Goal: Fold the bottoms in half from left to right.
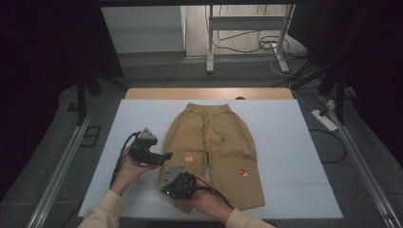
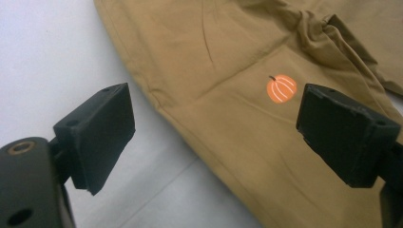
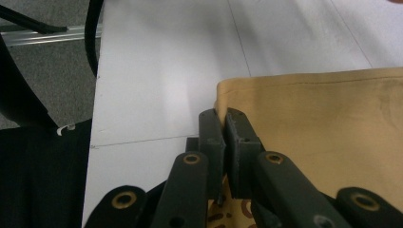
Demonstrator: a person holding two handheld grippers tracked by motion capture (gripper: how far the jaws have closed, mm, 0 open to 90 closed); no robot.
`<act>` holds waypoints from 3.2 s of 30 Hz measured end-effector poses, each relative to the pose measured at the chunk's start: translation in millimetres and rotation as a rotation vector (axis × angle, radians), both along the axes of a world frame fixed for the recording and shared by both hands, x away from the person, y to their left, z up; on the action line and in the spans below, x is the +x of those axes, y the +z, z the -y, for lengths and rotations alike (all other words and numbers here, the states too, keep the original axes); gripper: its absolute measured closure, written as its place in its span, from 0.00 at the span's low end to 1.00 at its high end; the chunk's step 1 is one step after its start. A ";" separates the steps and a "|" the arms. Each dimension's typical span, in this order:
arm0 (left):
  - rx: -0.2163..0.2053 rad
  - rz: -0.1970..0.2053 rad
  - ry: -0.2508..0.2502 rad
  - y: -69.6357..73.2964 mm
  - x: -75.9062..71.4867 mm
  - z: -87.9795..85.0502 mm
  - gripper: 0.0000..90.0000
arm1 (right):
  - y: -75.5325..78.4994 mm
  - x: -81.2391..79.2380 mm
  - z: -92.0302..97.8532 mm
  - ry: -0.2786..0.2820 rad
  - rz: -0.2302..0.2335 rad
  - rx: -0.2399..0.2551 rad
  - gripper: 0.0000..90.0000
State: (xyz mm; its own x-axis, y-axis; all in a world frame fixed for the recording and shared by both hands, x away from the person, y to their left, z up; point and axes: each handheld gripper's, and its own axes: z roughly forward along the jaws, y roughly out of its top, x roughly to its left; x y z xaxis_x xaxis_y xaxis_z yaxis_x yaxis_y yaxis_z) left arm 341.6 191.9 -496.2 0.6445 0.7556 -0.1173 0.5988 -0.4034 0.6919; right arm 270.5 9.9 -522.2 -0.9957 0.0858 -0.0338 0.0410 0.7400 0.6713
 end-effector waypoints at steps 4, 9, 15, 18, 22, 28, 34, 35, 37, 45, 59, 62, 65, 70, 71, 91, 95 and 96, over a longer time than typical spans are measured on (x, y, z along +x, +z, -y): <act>0.009 -0.013 0.001 -2.3 7.6 2.4 0.14 | 0.0 0.4 0.1 0.001 0.000 0.002 0.95; 0.001 -0.021 0.007 -4.1 14.5 2.3 0.14 | 0.3 0.7 -0.1 0.004 0.001 -0.004 0.95; -0.007 -0.029 0.025 -3.0 22.7 0.0 0.14 | 1.3 0.0 0.5 0.002 0.004 0.000 0.95; -0.010 -0.029 0.030 -2.8 26.5 -0.1 0.15 | 1.2 -0.5 0.4 0.000 0.007 0.001 0.95; -0.013 -0.033 0.034 -4.0 31.4 -0.3 0.15 | 1.0 0.0 0.2 0.000 0.003 0.001 0.95; -0.008 -0.049 0.052 -6.0 40.6 -2.3 0.16 | 1.5 -0.5 0.3 -0.005 -0.001 0.002 0.95; -0.014 -0.054 0.057 -7.0 49.7 -2.6 0.16 | 1.7 -0.4 0.6 -0.004 -0.003 0.005 0.95; -0.020 -0.053 0.061 -7.3 51.0 -2.4 0.16 | 1.6 -0.4 0.6 -0.005 -0.003 0.005 0.95; -0.022 -0.060 0.059 -8.1 54.2 -2.4 0.17 | 1.5 -0.4 0.6 -0.005 -0.003 0.005 0.95; -0.012 -0.073 0.057 -10.5 67.3 1.5 0.17 | 1.3 -0.4 0.8 -0.004 -0.004 0.005 0.95; -0.011 -0.081 0.062 -12.9 86.9 5.7 0.18 | 0.9 -0.7 1.0 -0.004 -0.003 0.006 0.95; -0.011 -0.082 0.070 -13.6 91.0 7.0 0.18 | 1.1 -0.8 1.2 -0.003 -0.001 0.003 0.95; -0.012 -0.092 0.076 -16.8 95.6 8.1 0.19 | 0.5 -1.0 1.0 -0.002 -0.001 0.000 0.95; -0.004 -0.110 0.077 -22.9 100.2 8.8 0.19 | -0.1 -0.9 0.7 -0.001 -0.002 -0.002 0.95; -0.004 -0.112 0.078 -23.5 100.5 8.5 0.20 | 0.1 -0.9 0.8 0.000 -0.002 -0.003 0.95; -0.038 -0.222 0.003 -35.4 105.8 7.4 0.91 | 1.2 -1.6 2.5 -0.004 -0.002 0.001 0.95; -0.050 -0.218 -0.004 -32.5 104.6 7.1 0.91 | 2.4 -1.8 4.4 -0.002 -0.005 0.006 0.95; -0.059 -0.220 -0.006 -31.7 104.3 6.5 0.91 | 2.7 -2.2 4.9 -0.001 -0.004 0.006 0.95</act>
